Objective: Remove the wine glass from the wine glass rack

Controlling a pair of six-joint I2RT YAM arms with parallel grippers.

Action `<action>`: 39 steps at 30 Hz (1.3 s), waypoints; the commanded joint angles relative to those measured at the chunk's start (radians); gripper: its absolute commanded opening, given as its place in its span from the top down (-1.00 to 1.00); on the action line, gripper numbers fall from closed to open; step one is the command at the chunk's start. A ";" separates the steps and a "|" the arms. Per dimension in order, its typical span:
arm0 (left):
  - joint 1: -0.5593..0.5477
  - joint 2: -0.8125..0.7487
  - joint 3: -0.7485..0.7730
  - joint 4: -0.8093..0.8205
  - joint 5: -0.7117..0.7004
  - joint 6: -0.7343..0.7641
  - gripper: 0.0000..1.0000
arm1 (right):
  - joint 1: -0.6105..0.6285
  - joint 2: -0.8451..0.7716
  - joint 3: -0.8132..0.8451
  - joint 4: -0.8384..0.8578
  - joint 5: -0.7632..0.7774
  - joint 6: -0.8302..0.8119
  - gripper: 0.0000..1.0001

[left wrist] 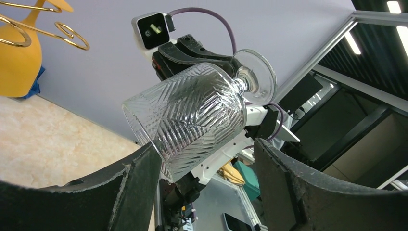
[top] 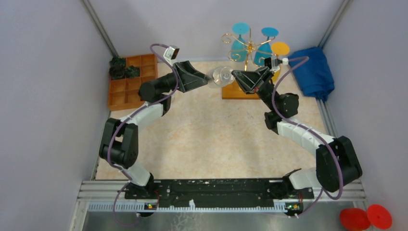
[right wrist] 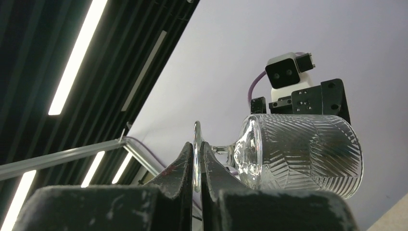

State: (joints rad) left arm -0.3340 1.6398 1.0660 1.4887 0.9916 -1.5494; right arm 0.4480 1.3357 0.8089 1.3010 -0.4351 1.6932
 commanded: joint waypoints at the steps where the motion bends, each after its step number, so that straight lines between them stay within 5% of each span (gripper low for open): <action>1: 0.001 -0.032 0.002 0.304 -0.017 -0.013 -0.49 | 0.016 0.079 -0.025 0.322 0.069 0.083 1.00; 13: -0.007 -0.178 -0.017 0.296 -0.035 -0.035 0.12 | 0.099 0.219 -0.013 0.421 0.074 0.079 1.00; 17: -0.007 -0.199 -0.029 0.241 -0.019 -0.010 0.21 | 0.122 0.229 -0.008 0.422 0.074 0.069 1.00; 21: -0.007 -0.218 -0.042 0.124 0.001 0.056 0.53 | 0.127 0.216 0.000 0.421 0.071 0.068 1.00; 24: -0.008 -0.256 -0.030 -0.114 0.024 0.193 1.00 | 0.127 0.192 -0.006 0.420 0.073 0.065 1.00; 30: -0.006 -0.406 0.007 -0.735 -0.108 0.645 1.00 | 0.126 0.162 -0.024 0.417 0.074 0.060 1.00; 35: -0.006 -0.503 0.267 -1.364 -0.406 0.972 1.00 | 0.114 0.072 -0.069 0.255 0.050 -0.067 0.36; 39: -0.006 -0.447 0.589 -1.873 -0.763 1.163 1.00 | 0.110 -0.092 -0.084 -0.137 0.011 -0.303 -0.19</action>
State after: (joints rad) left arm -0.3424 1.1824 1.3964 0.1951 0.6468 -0.6926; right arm 0.5625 1.4162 0.7227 1.4010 -0.3813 1.6341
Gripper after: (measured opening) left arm 0.234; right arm 0.527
